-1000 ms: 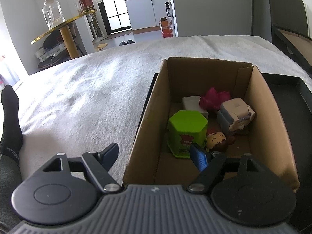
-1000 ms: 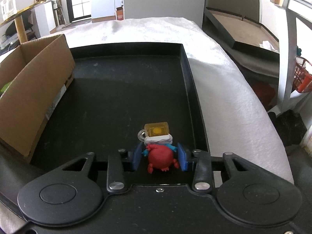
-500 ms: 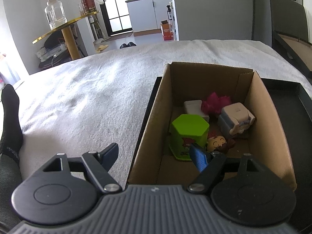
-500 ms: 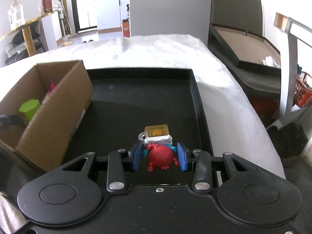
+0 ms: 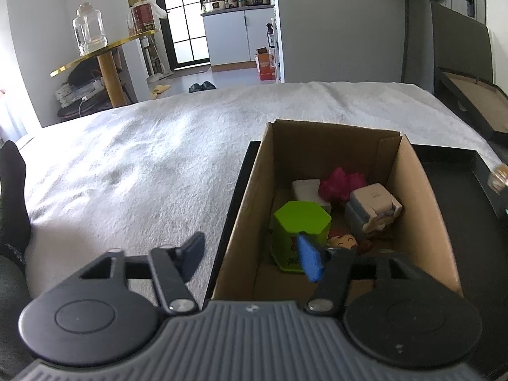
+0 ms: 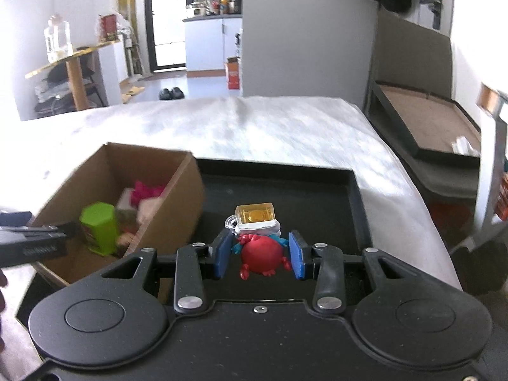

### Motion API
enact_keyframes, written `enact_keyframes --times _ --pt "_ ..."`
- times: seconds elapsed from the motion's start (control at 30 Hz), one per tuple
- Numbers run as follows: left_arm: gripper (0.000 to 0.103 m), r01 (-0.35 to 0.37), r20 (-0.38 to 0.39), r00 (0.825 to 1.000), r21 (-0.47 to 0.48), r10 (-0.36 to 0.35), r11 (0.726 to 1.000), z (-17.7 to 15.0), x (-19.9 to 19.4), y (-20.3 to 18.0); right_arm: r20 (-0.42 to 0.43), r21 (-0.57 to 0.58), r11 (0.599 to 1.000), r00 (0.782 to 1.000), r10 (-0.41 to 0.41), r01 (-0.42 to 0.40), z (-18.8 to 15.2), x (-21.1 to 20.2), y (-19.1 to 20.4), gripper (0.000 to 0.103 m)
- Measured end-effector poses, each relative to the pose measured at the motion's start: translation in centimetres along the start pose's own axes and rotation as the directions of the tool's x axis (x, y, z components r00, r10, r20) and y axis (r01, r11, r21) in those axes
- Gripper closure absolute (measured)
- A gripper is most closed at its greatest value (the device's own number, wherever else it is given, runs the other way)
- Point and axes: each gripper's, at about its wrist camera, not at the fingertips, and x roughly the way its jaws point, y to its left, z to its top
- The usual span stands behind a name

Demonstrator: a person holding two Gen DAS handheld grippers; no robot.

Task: Organize rigid objects
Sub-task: 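Carry the red crab toy with the right gripper over the box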

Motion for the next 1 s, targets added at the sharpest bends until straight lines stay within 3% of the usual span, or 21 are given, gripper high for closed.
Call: enact_keyframes --times 0.13,0.33,1.0 --pt "0.074 0.002 -0.026 1.000 -0.016 -0.002 1.000 -0.1 0.3 0.4 0.009 -0.020 0.999 0.999 0.034 -0.034 1.1 0.0 1.6 0.065" --pt "0.087 -0.007 -0.030 1.000 -0.025 0.007 1.000 -0.3 0.4 1.0 0.011 -0.042 0.997 0.997 0.071 -0.070 2.1 0.1 3.5 0.065" --pt "0.089 0.062 -0.021 0.998 -0.088 -0.064 0.994 -0.3 -0.1 2.5 -0.059 -0.133 0.987 0.995 0.079 -0.086 1.6 2.9 9.4 0.065"
